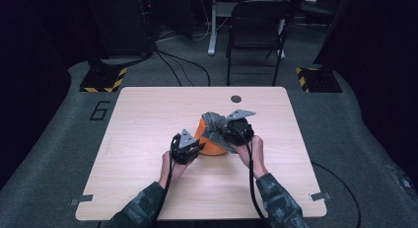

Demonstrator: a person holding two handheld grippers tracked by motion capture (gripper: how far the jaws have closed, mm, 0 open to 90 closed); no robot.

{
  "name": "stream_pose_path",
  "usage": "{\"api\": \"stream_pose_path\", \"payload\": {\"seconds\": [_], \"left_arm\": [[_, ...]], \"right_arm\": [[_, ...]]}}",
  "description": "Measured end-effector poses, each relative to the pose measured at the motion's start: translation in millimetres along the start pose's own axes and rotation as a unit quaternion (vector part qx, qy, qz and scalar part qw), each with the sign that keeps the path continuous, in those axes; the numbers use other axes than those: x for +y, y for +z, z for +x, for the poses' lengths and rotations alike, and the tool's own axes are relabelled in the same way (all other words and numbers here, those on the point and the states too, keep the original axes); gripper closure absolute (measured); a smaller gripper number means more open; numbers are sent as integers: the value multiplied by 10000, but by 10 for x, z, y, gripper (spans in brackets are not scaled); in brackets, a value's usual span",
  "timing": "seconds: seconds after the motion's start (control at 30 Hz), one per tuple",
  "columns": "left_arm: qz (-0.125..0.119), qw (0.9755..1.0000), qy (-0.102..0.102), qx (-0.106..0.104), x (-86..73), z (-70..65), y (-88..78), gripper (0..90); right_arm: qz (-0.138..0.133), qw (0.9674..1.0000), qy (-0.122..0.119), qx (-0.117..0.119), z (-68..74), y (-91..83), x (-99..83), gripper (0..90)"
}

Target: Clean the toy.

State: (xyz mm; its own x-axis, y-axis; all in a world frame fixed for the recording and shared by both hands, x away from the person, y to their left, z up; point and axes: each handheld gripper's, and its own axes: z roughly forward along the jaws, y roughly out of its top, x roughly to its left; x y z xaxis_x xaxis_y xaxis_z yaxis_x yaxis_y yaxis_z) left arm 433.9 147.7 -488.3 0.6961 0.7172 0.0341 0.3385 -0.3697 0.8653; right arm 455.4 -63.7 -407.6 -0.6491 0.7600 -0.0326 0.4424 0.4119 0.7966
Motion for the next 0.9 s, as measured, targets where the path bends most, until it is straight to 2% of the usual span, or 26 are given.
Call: {"api": "stream_pose_path", "payload": {"seconds": [0.1, 0.17, 0.23, 0.33, 0.4, 0.47, 0.6, 0.63, 0.8, 0.9], "left_arm": [[-51, 10000, -36, 20, -4, 2, 4, 774], [-22, 10000, -16, 21, -4, 7, 3, 774], [-11, 10000, -1, 2, -3, 9, 3, 774], [-6, 10000, 1, -13, -1, 9, 4, 775], [2, 10000, -2, -28, 2, 9, 4, 775], [17, 9999, -58, -85, 1, 15, 2, 775], [-14, 9999, -86, -73, 1, 15, 7, 774], [-17, 9999, -88, -71, 1, 11, 8, 774], [-2, 9999, -115, -126, 1, 30, 6, 773], [-3, 9999, -110, -121, 0, 31, 7, 773]], "right_arm": [[10, 9999, -98, 90, 94, 58, 2, 748], [163, 9992, -341, -100, 186, 173, -31, 748], [194, 9983, -506, -228, 192, 206, -46, 749], [233, 9983, -493, -228, 183, 200, -53, 750], [355, 9983, -405, -205, 136, 175, -63, 751], [343, 9985, -387, -186, 91, 165, -75, 750], [408, 9985, -304, -185, 6, 150, -112, 750], [472, 9987, -138, -150, -48, 151, -139, 749], [602, 9981, -8, -136, -194, 163, -192, 748], [727, 9971, 173, -147, -299, 177, -249, 747]]}}
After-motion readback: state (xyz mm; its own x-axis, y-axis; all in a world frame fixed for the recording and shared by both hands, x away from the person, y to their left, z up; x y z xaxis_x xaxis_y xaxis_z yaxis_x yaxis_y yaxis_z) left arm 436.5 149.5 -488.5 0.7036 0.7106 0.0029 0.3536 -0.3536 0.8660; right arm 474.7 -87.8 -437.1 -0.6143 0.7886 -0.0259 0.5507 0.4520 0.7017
